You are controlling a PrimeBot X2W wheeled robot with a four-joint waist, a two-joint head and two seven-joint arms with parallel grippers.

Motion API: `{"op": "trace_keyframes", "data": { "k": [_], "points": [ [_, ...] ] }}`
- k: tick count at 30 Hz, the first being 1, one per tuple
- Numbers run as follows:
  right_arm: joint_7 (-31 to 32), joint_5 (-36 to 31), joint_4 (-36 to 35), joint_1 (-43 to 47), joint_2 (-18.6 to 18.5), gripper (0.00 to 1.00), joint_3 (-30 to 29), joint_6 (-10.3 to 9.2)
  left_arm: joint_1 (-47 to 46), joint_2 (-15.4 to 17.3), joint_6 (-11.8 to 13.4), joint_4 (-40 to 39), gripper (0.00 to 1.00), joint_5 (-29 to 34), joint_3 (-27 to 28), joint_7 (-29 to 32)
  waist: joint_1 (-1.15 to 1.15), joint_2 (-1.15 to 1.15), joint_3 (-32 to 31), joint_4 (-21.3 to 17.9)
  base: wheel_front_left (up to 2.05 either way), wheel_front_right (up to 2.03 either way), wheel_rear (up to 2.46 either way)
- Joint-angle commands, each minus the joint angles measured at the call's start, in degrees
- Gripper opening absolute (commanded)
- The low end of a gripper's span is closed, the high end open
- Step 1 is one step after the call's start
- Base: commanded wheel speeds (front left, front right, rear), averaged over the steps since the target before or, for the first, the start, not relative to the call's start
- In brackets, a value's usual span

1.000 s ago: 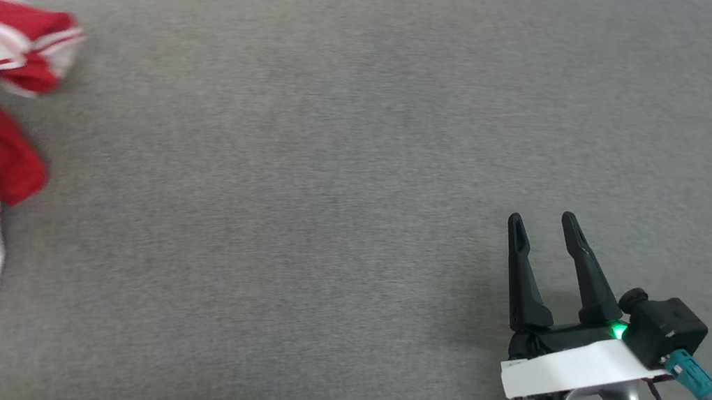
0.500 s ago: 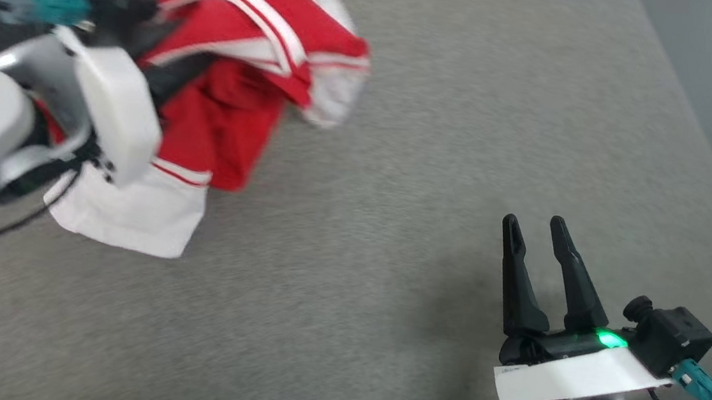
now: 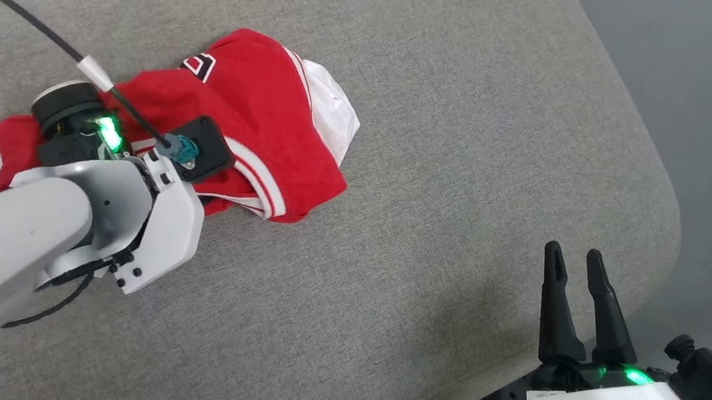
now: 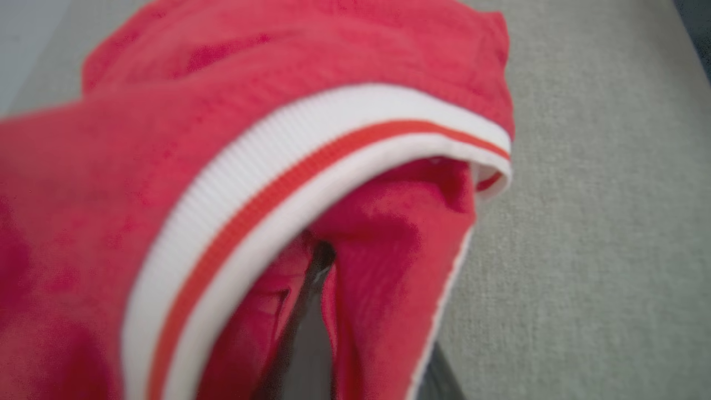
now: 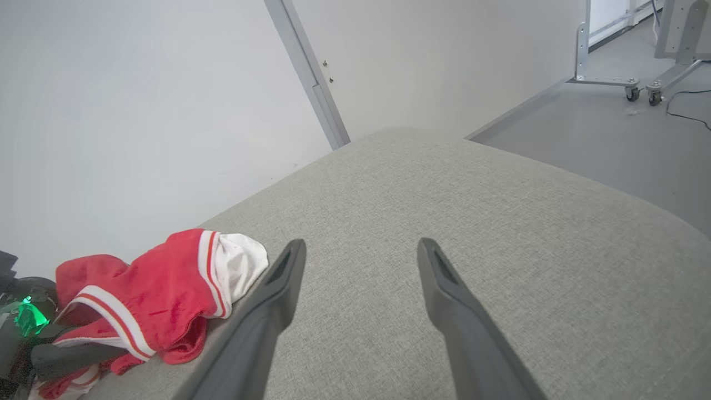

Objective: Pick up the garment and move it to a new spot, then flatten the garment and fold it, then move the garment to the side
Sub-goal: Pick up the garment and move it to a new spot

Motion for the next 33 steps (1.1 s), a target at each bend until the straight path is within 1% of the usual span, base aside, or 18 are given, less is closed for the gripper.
{"op": "trace_keyframes", "data": {
  "k": [1, 4, 8, 11, 12, 13, 14, 15, 17, 20, 25, 29, 33],
  "points": [
    [-0.3, 0.3, -0.4, 0.4, 0.0, 1.00, -0.2, 0.00, 0.7, 0.8, 0.1, 0.2, 0.00, -0.4, 0.0, 1.4, 0.00, 0.00, 0.4, -0.2, 0.10, 0.10, 0.10],
    [-0.3, 0.8, -1.2, 1.0, 0.0, 1.00, 0.1, 0.00, 3.2, 3.0, 0.1, 0.4, 0.00, 0.6, -0.5, 5.5, 0.00, 0.00, 1.1, -0.3, 0.14, 0.14, 0.14],
    [-0.3, 1.1, -2.2, 1.3, 0.0, 1.00, 1.0, 0.00, 4.8, 5.7, 0.2, 1.4, 0.00, 1.5, -0.9, 7.4, 0.00, 0.00, 1.9, -0.4, 0.07, 0.07, 0.07],
    [-0.3, 0.7, -2.3, 0.8, 0.0, 1.00, 1.4, 0.00, 5.3, 6.9, 0.2, 2.5, 0.00, 0.7, -1.1, 8.6, 0.00, 0.00, 2.2, -0.4, 0.00, 0.00, 0.00],
    [-0.3, 0.4, -2.4, 0.4, 0.0, 1.00, 1.7, 0.00, 5.0, 7.2, 0.2, 2.6, 0.17, 0.4, -1.1, 8.2, 0.00, 0.00, 2.3, -0.3, 0.00, 0.00, 0.00],
    [-0.3, 0.3, -2.4, 0.0, 0.0, 1.00, 1.9, 0.00, 4.6, 7.6, 0.2, 2.8, 0.40, -0.2, -1.1, 7.4, 0.00, 0.00, 2.2, -0.3, 0.00, 0.00, 0.00],
    [-0.3, 0.0, -2.4, -0.3, 0.0, 1.00, 2.2, 0.00, 4.0, 7.9, 0.3, 2.8, 0.78, -0.6, -1.1, 6.3, 0.00, 0.00, 2.1, -0.2, 0.00, 0.00, 0.00],
    [-0.3, -0.3, -2.3, -0.6, 0.0, 1.00, 2.6, 0.00, 3.3, 8.0, 0.3, 2.6, 1.00, -1.1, -0.9, 4.8, 0.00, 0.00, 1.9, -0.2, 0.00, 0.00, 0.00],
    [-0.3, -0.8, -1.9, -1.4, 0.0, 1.00, 3.4, 0.00, 1.8, 8.4, 0.3, 2.0, 1.00, -2.3, -0.6, 1.2, 0.00, 0.00, 1.3, 0.0, 0.00, 0.00, 0.00],
    [-0.3, -1.8, -0.9, -2.8, 0.0, 1.00, 4.7, 0.00, 0.8, 8.6, 0.2, 0.7, 1.00, -5.9, -0.2, -4.4, 0.00, 0.00, -0.4, 0.5, 0.00, 0.00, 0.00],
    [-0.3, -5.5, 0.7, -4.3, 0.0, 1.00, 2.9, 0.00, -0.1, 6.9, 0.1, -2.7, 1.00, -9.7, 0.0, -10.6, 0.00, 0.00, -3.3, 6.4, 0.00, 0.00, 0.00],
    [-0.3, -8.9, 2.0, -5.7, 0.0, 1.00, 1.6, 0.00, 1.6, 5.2, 0.1, -4.5, 1.00, -12.0, -0.1, -15.0, 0.00, 0.00, -5.2, 11.7, 0.00, 0.00, 0.00],
    [-0.3, -12.4, 3.3, -6.9, 0.0, 1.00, 0.4, 0.00, 3.8, 3.9, 0.1, -3.7, 1.00, -14.1, 0.0, -20.3, 0.00, 0.00, -7.1, 16.9, 0.00, 0.00, 0.00]
  ]
}}
